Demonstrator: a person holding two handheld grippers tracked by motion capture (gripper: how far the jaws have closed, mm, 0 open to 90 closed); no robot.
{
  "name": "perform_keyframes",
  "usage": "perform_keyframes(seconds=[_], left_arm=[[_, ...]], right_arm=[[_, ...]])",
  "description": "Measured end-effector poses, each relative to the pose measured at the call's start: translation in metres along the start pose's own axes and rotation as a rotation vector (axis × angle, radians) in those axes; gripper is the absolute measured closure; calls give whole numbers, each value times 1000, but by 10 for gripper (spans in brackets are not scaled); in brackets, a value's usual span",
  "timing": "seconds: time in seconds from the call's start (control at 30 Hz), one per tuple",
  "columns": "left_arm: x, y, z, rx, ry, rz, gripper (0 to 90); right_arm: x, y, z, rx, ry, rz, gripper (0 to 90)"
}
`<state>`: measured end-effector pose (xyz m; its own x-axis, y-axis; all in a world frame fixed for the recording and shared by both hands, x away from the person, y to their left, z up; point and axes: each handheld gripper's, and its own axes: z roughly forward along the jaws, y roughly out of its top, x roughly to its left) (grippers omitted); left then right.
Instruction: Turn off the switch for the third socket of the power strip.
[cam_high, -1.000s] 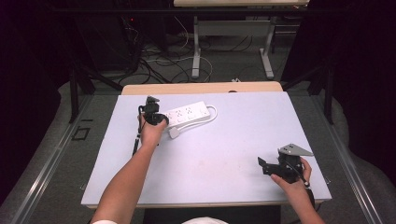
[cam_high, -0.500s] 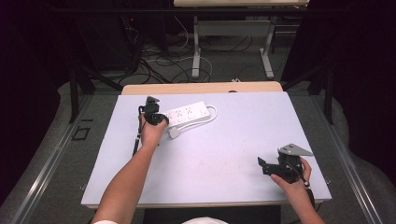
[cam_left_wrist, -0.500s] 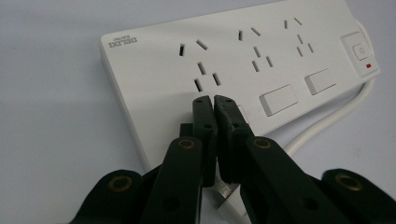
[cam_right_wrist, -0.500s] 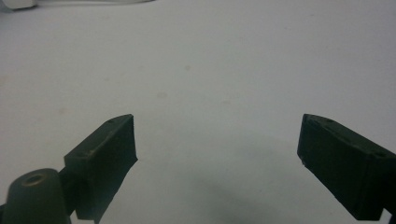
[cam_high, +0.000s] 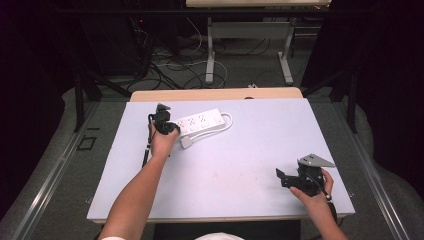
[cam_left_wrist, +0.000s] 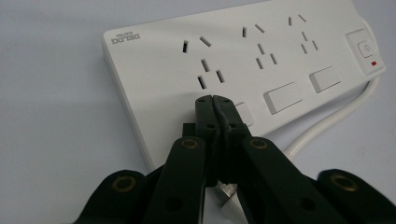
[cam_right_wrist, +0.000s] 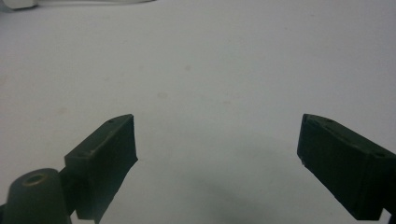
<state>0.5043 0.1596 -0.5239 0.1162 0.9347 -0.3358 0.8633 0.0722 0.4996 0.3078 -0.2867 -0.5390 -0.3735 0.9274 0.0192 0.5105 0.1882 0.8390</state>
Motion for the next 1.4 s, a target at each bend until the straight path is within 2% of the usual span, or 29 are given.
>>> perform_keyframes(seconds=[0.07, 0.73, 0.87, 0.93, 1.03, 1.17, 1.3, 1.4], left_arm=[[0, 0, 0, -4, 1, -11, 900], [0, 0, 0, -1, 3, -20, 896], [0, 1, -1, -2, 9, -10, 871], [0, 1, -2, -7, 5, -21, 864], [2, 2, -4, -19, 6, -12, 827], [3, 3, -7, -33, 6, -19, 793], [4, 4, -9, -44, 16, 0, 754], [5, 4, -10, -54, 8, -7, 737]], right_arm=[[0, 0, -1, 2, 5, 5, 111], [0, 0, 0, 4, 4, 10, 115], [0, 0, 0, 4, 4, 12, 116], [0, 0, 0, 5, 4, 16, 116], [0, 0, 0, 4, 4, 14, 117], [0, 0, 0, 5, 5, 19, 118], [0, 0, 0, 5, 5, 19, 118], [0, 0, 0, 6, 5, 20, 119]])
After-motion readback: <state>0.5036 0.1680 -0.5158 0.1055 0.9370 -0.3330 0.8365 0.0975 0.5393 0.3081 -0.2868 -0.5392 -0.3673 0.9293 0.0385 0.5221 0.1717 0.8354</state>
